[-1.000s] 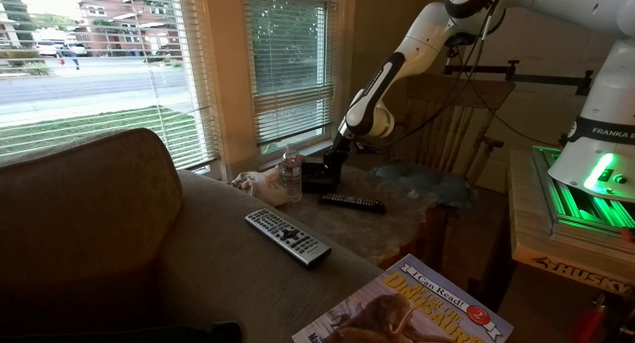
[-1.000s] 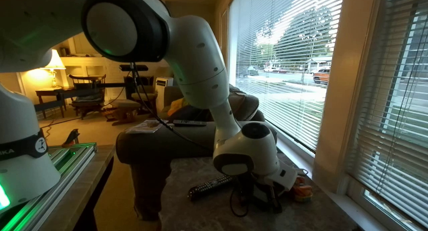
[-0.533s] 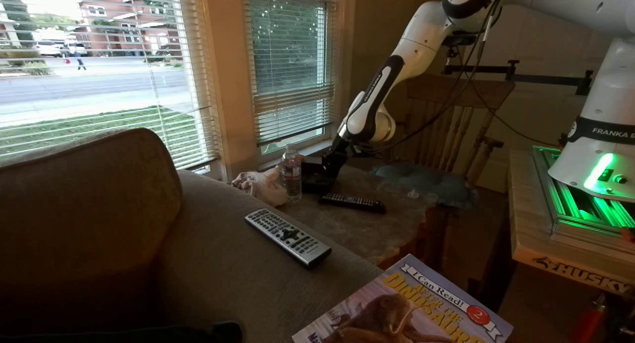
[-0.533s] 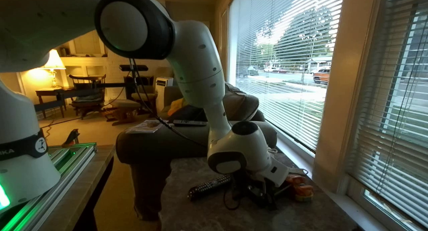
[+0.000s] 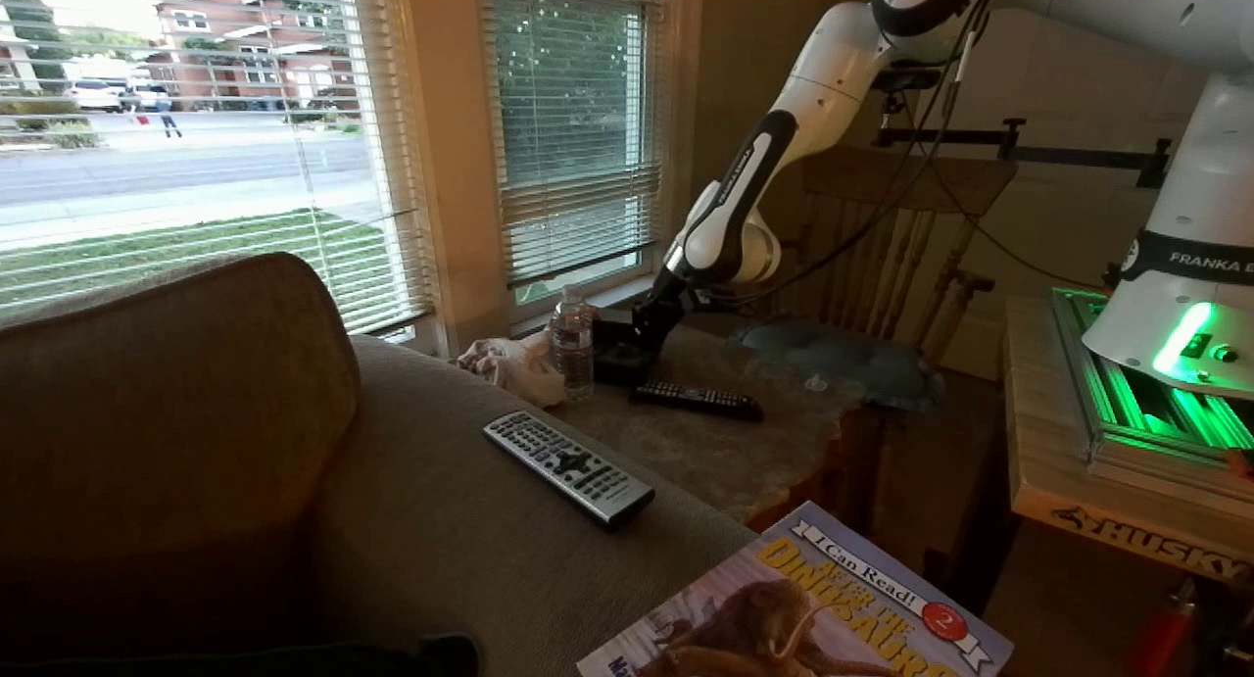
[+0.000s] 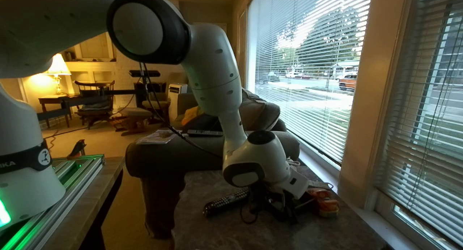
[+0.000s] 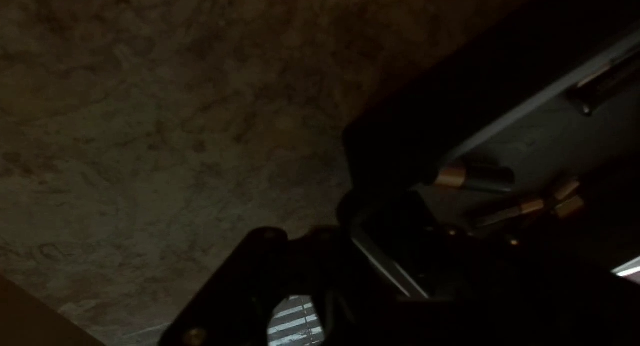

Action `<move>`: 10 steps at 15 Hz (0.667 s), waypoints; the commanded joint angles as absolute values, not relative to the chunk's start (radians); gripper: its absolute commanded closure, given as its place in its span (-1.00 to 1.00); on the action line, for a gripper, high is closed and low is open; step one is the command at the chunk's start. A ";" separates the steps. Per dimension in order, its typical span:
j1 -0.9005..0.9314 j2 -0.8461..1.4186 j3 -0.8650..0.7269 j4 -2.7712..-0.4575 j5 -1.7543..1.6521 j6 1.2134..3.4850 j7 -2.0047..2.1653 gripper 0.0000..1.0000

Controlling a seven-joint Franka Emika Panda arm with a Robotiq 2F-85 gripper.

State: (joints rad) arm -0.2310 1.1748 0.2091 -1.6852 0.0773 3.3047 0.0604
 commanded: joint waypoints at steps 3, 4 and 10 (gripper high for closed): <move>-0.210 1.146 0.213 -1.712 0.089 3.350 0.086 0.10; -0.213 1.149 0.216 -1.710 0.084 3.356 0.083 0.09; -0.232 1.151 0.241 -1.714 0.064 3.407 0.081 -0.74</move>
